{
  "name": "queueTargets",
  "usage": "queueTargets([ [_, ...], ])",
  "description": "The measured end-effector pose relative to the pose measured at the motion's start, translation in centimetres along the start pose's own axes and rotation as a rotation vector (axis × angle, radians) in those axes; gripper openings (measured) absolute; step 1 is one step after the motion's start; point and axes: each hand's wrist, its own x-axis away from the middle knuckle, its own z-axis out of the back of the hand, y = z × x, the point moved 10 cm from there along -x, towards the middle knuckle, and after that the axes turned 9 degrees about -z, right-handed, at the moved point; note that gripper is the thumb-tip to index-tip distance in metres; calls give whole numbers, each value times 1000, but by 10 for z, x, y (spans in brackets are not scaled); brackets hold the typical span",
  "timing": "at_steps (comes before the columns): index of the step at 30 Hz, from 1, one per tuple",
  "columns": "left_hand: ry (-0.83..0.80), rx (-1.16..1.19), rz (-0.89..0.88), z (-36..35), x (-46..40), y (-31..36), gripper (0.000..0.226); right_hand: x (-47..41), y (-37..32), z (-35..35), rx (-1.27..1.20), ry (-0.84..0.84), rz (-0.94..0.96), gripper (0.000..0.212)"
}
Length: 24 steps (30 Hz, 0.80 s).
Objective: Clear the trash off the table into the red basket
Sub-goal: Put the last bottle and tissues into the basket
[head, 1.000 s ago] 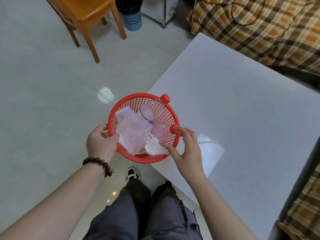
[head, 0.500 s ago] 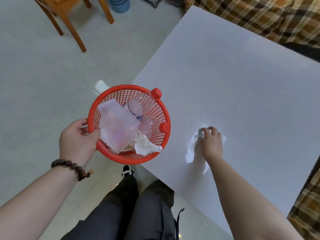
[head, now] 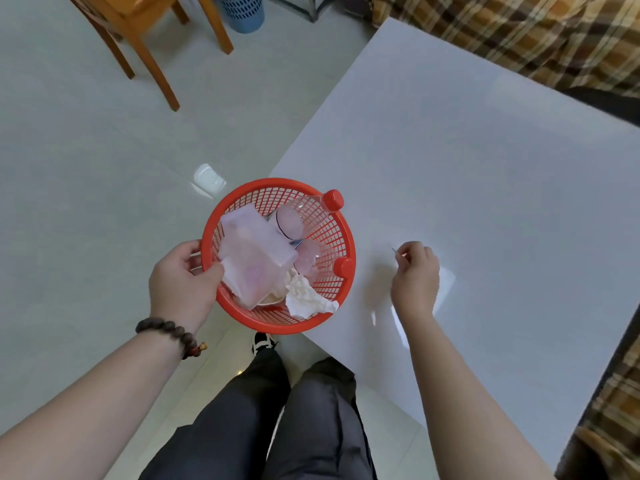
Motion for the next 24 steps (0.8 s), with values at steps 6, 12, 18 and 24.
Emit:
queueTargets([
  [6, -14, 25, -33, 13, 13, 30, 26, 79, -128, 46, -174, -19, 306, 13],
  [12, -57, 78, -62, 21, 27, 48, 27, 111, -174, 47, -76, -110, 358, 4],
  [18, -61, 119, -62, 26, 30, 53, 27, 115, -182, 51, 5, -120, 359, 22],
  [24, -37, 159, -33, 35, 29, 49, 26, 109, -162, 82, -111, -25, 318, 40],
])
